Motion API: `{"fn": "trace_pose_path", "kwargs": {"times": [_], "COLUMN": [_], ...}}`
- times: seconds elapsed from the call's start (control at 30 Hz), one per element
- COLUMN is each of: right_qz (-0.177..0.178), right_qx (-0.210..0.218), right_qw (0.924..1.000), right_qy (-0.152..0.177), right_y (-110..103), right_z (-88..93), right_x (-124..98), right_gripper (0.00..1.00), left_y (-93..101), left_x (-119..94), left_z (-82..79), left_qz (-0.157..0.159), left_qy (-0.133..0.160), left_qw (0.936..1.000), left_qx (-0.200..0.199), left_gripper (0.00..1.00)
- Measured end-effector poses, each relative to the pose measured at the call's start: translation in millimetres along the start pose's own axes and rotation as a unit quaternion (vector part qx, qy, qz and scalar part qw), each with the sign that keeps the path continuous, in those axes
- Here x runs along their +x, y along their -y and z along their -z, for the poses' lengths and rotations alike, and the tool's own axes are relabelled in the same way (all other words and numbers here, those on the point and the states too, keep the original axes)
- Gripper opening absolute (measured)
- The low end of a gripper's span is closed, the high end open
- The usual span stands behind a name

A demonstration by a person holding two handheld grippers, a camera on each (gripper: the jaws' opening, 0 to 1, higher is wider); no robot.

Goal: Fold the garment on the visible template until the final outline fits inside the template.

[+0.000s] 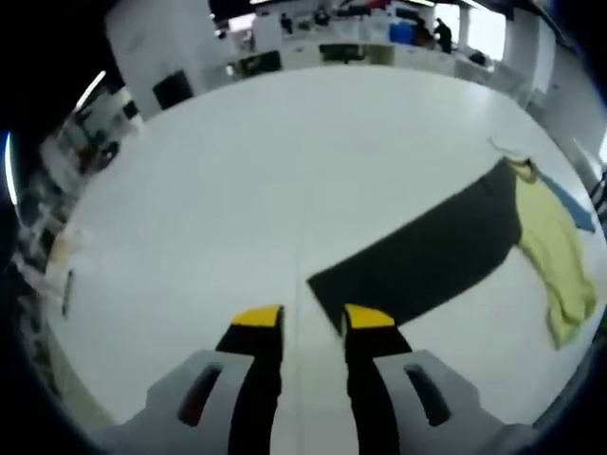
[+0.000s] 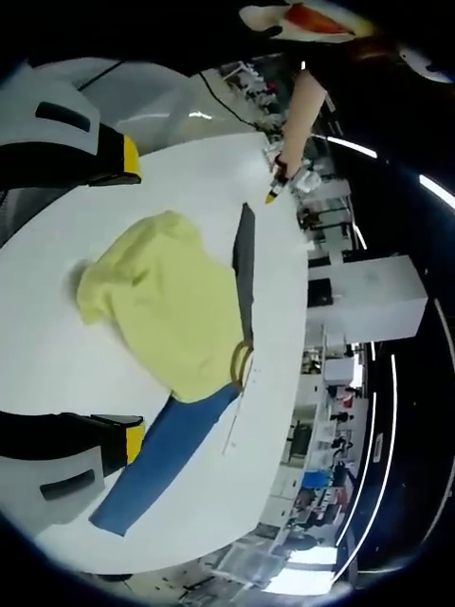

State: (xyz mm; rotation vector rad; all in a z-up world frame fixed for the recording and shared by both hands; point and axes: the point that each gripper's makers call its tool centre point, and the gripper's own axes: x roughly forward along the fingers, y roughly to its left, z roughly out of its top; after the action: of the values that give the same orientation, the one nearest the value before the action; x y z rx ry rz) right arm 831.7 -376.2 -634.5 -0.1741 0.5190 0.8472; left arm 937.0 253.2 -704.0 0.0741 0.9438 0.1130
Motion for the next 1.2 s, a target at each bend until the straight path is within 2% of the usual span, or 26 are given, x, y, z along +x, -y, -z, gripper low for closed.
{"fn": "trace_pose_path", "kwargs": {"times": [0.2, 0.5, 0.83, 1.0, 1.03, 1.2], "right_qz": [0.002, 0.002, -0.005, -0.007, -0.008, -0.015], "right_qx": [-0.008, -0.018, -0.028, -0.029, -0.03, -0.032], "right_qw": [0.9999, 0.9997, 0.9994, 0.9993, 0.9993, 0.9992], "right_qy": [0.011, 0.015, 0.019, 0.022, 0.022, 0.019], "right_y": [1.9, 3.5, 3.1, 4.2, 3.8, -0.8], "right_z": [-2.8, -6.3, -6.0, -4.9, -4.2, -0.8], "right_x": [-8.6, -22.1, -36.4, -43.0, -43.6, -46.7], "right_gripper": [1.0, 1.0, 1.0, 1.0, 1.0, 1.0], "left_y": [11.5, 51.1, 99.7, 140.9, 142.9, 178.1], "left_x": [-24.9, -74.5, -109.9, -128.7, -129.7, -148.9], "left_z": [2.5, 7.3, 4.7, 7.4, 7.7, 9.6], "left_qz": [0.007, 0.029, 0.088, 0.139, 0.14, 0.185], "left_qy": [0.02, 0.048, 0.091, 0.106, 0.107, 0.123], "left_qw": [0.9997, 0.9984, 0.9917, 0.9817, 0.9813, 0.9702], "left_qx": [0.007, 0.011, 0.021, 0.076, 0.078, 0.097], "left_gripper": [0.24, 0.31, 0.47, 0.56, 0.58, 0.62]}}
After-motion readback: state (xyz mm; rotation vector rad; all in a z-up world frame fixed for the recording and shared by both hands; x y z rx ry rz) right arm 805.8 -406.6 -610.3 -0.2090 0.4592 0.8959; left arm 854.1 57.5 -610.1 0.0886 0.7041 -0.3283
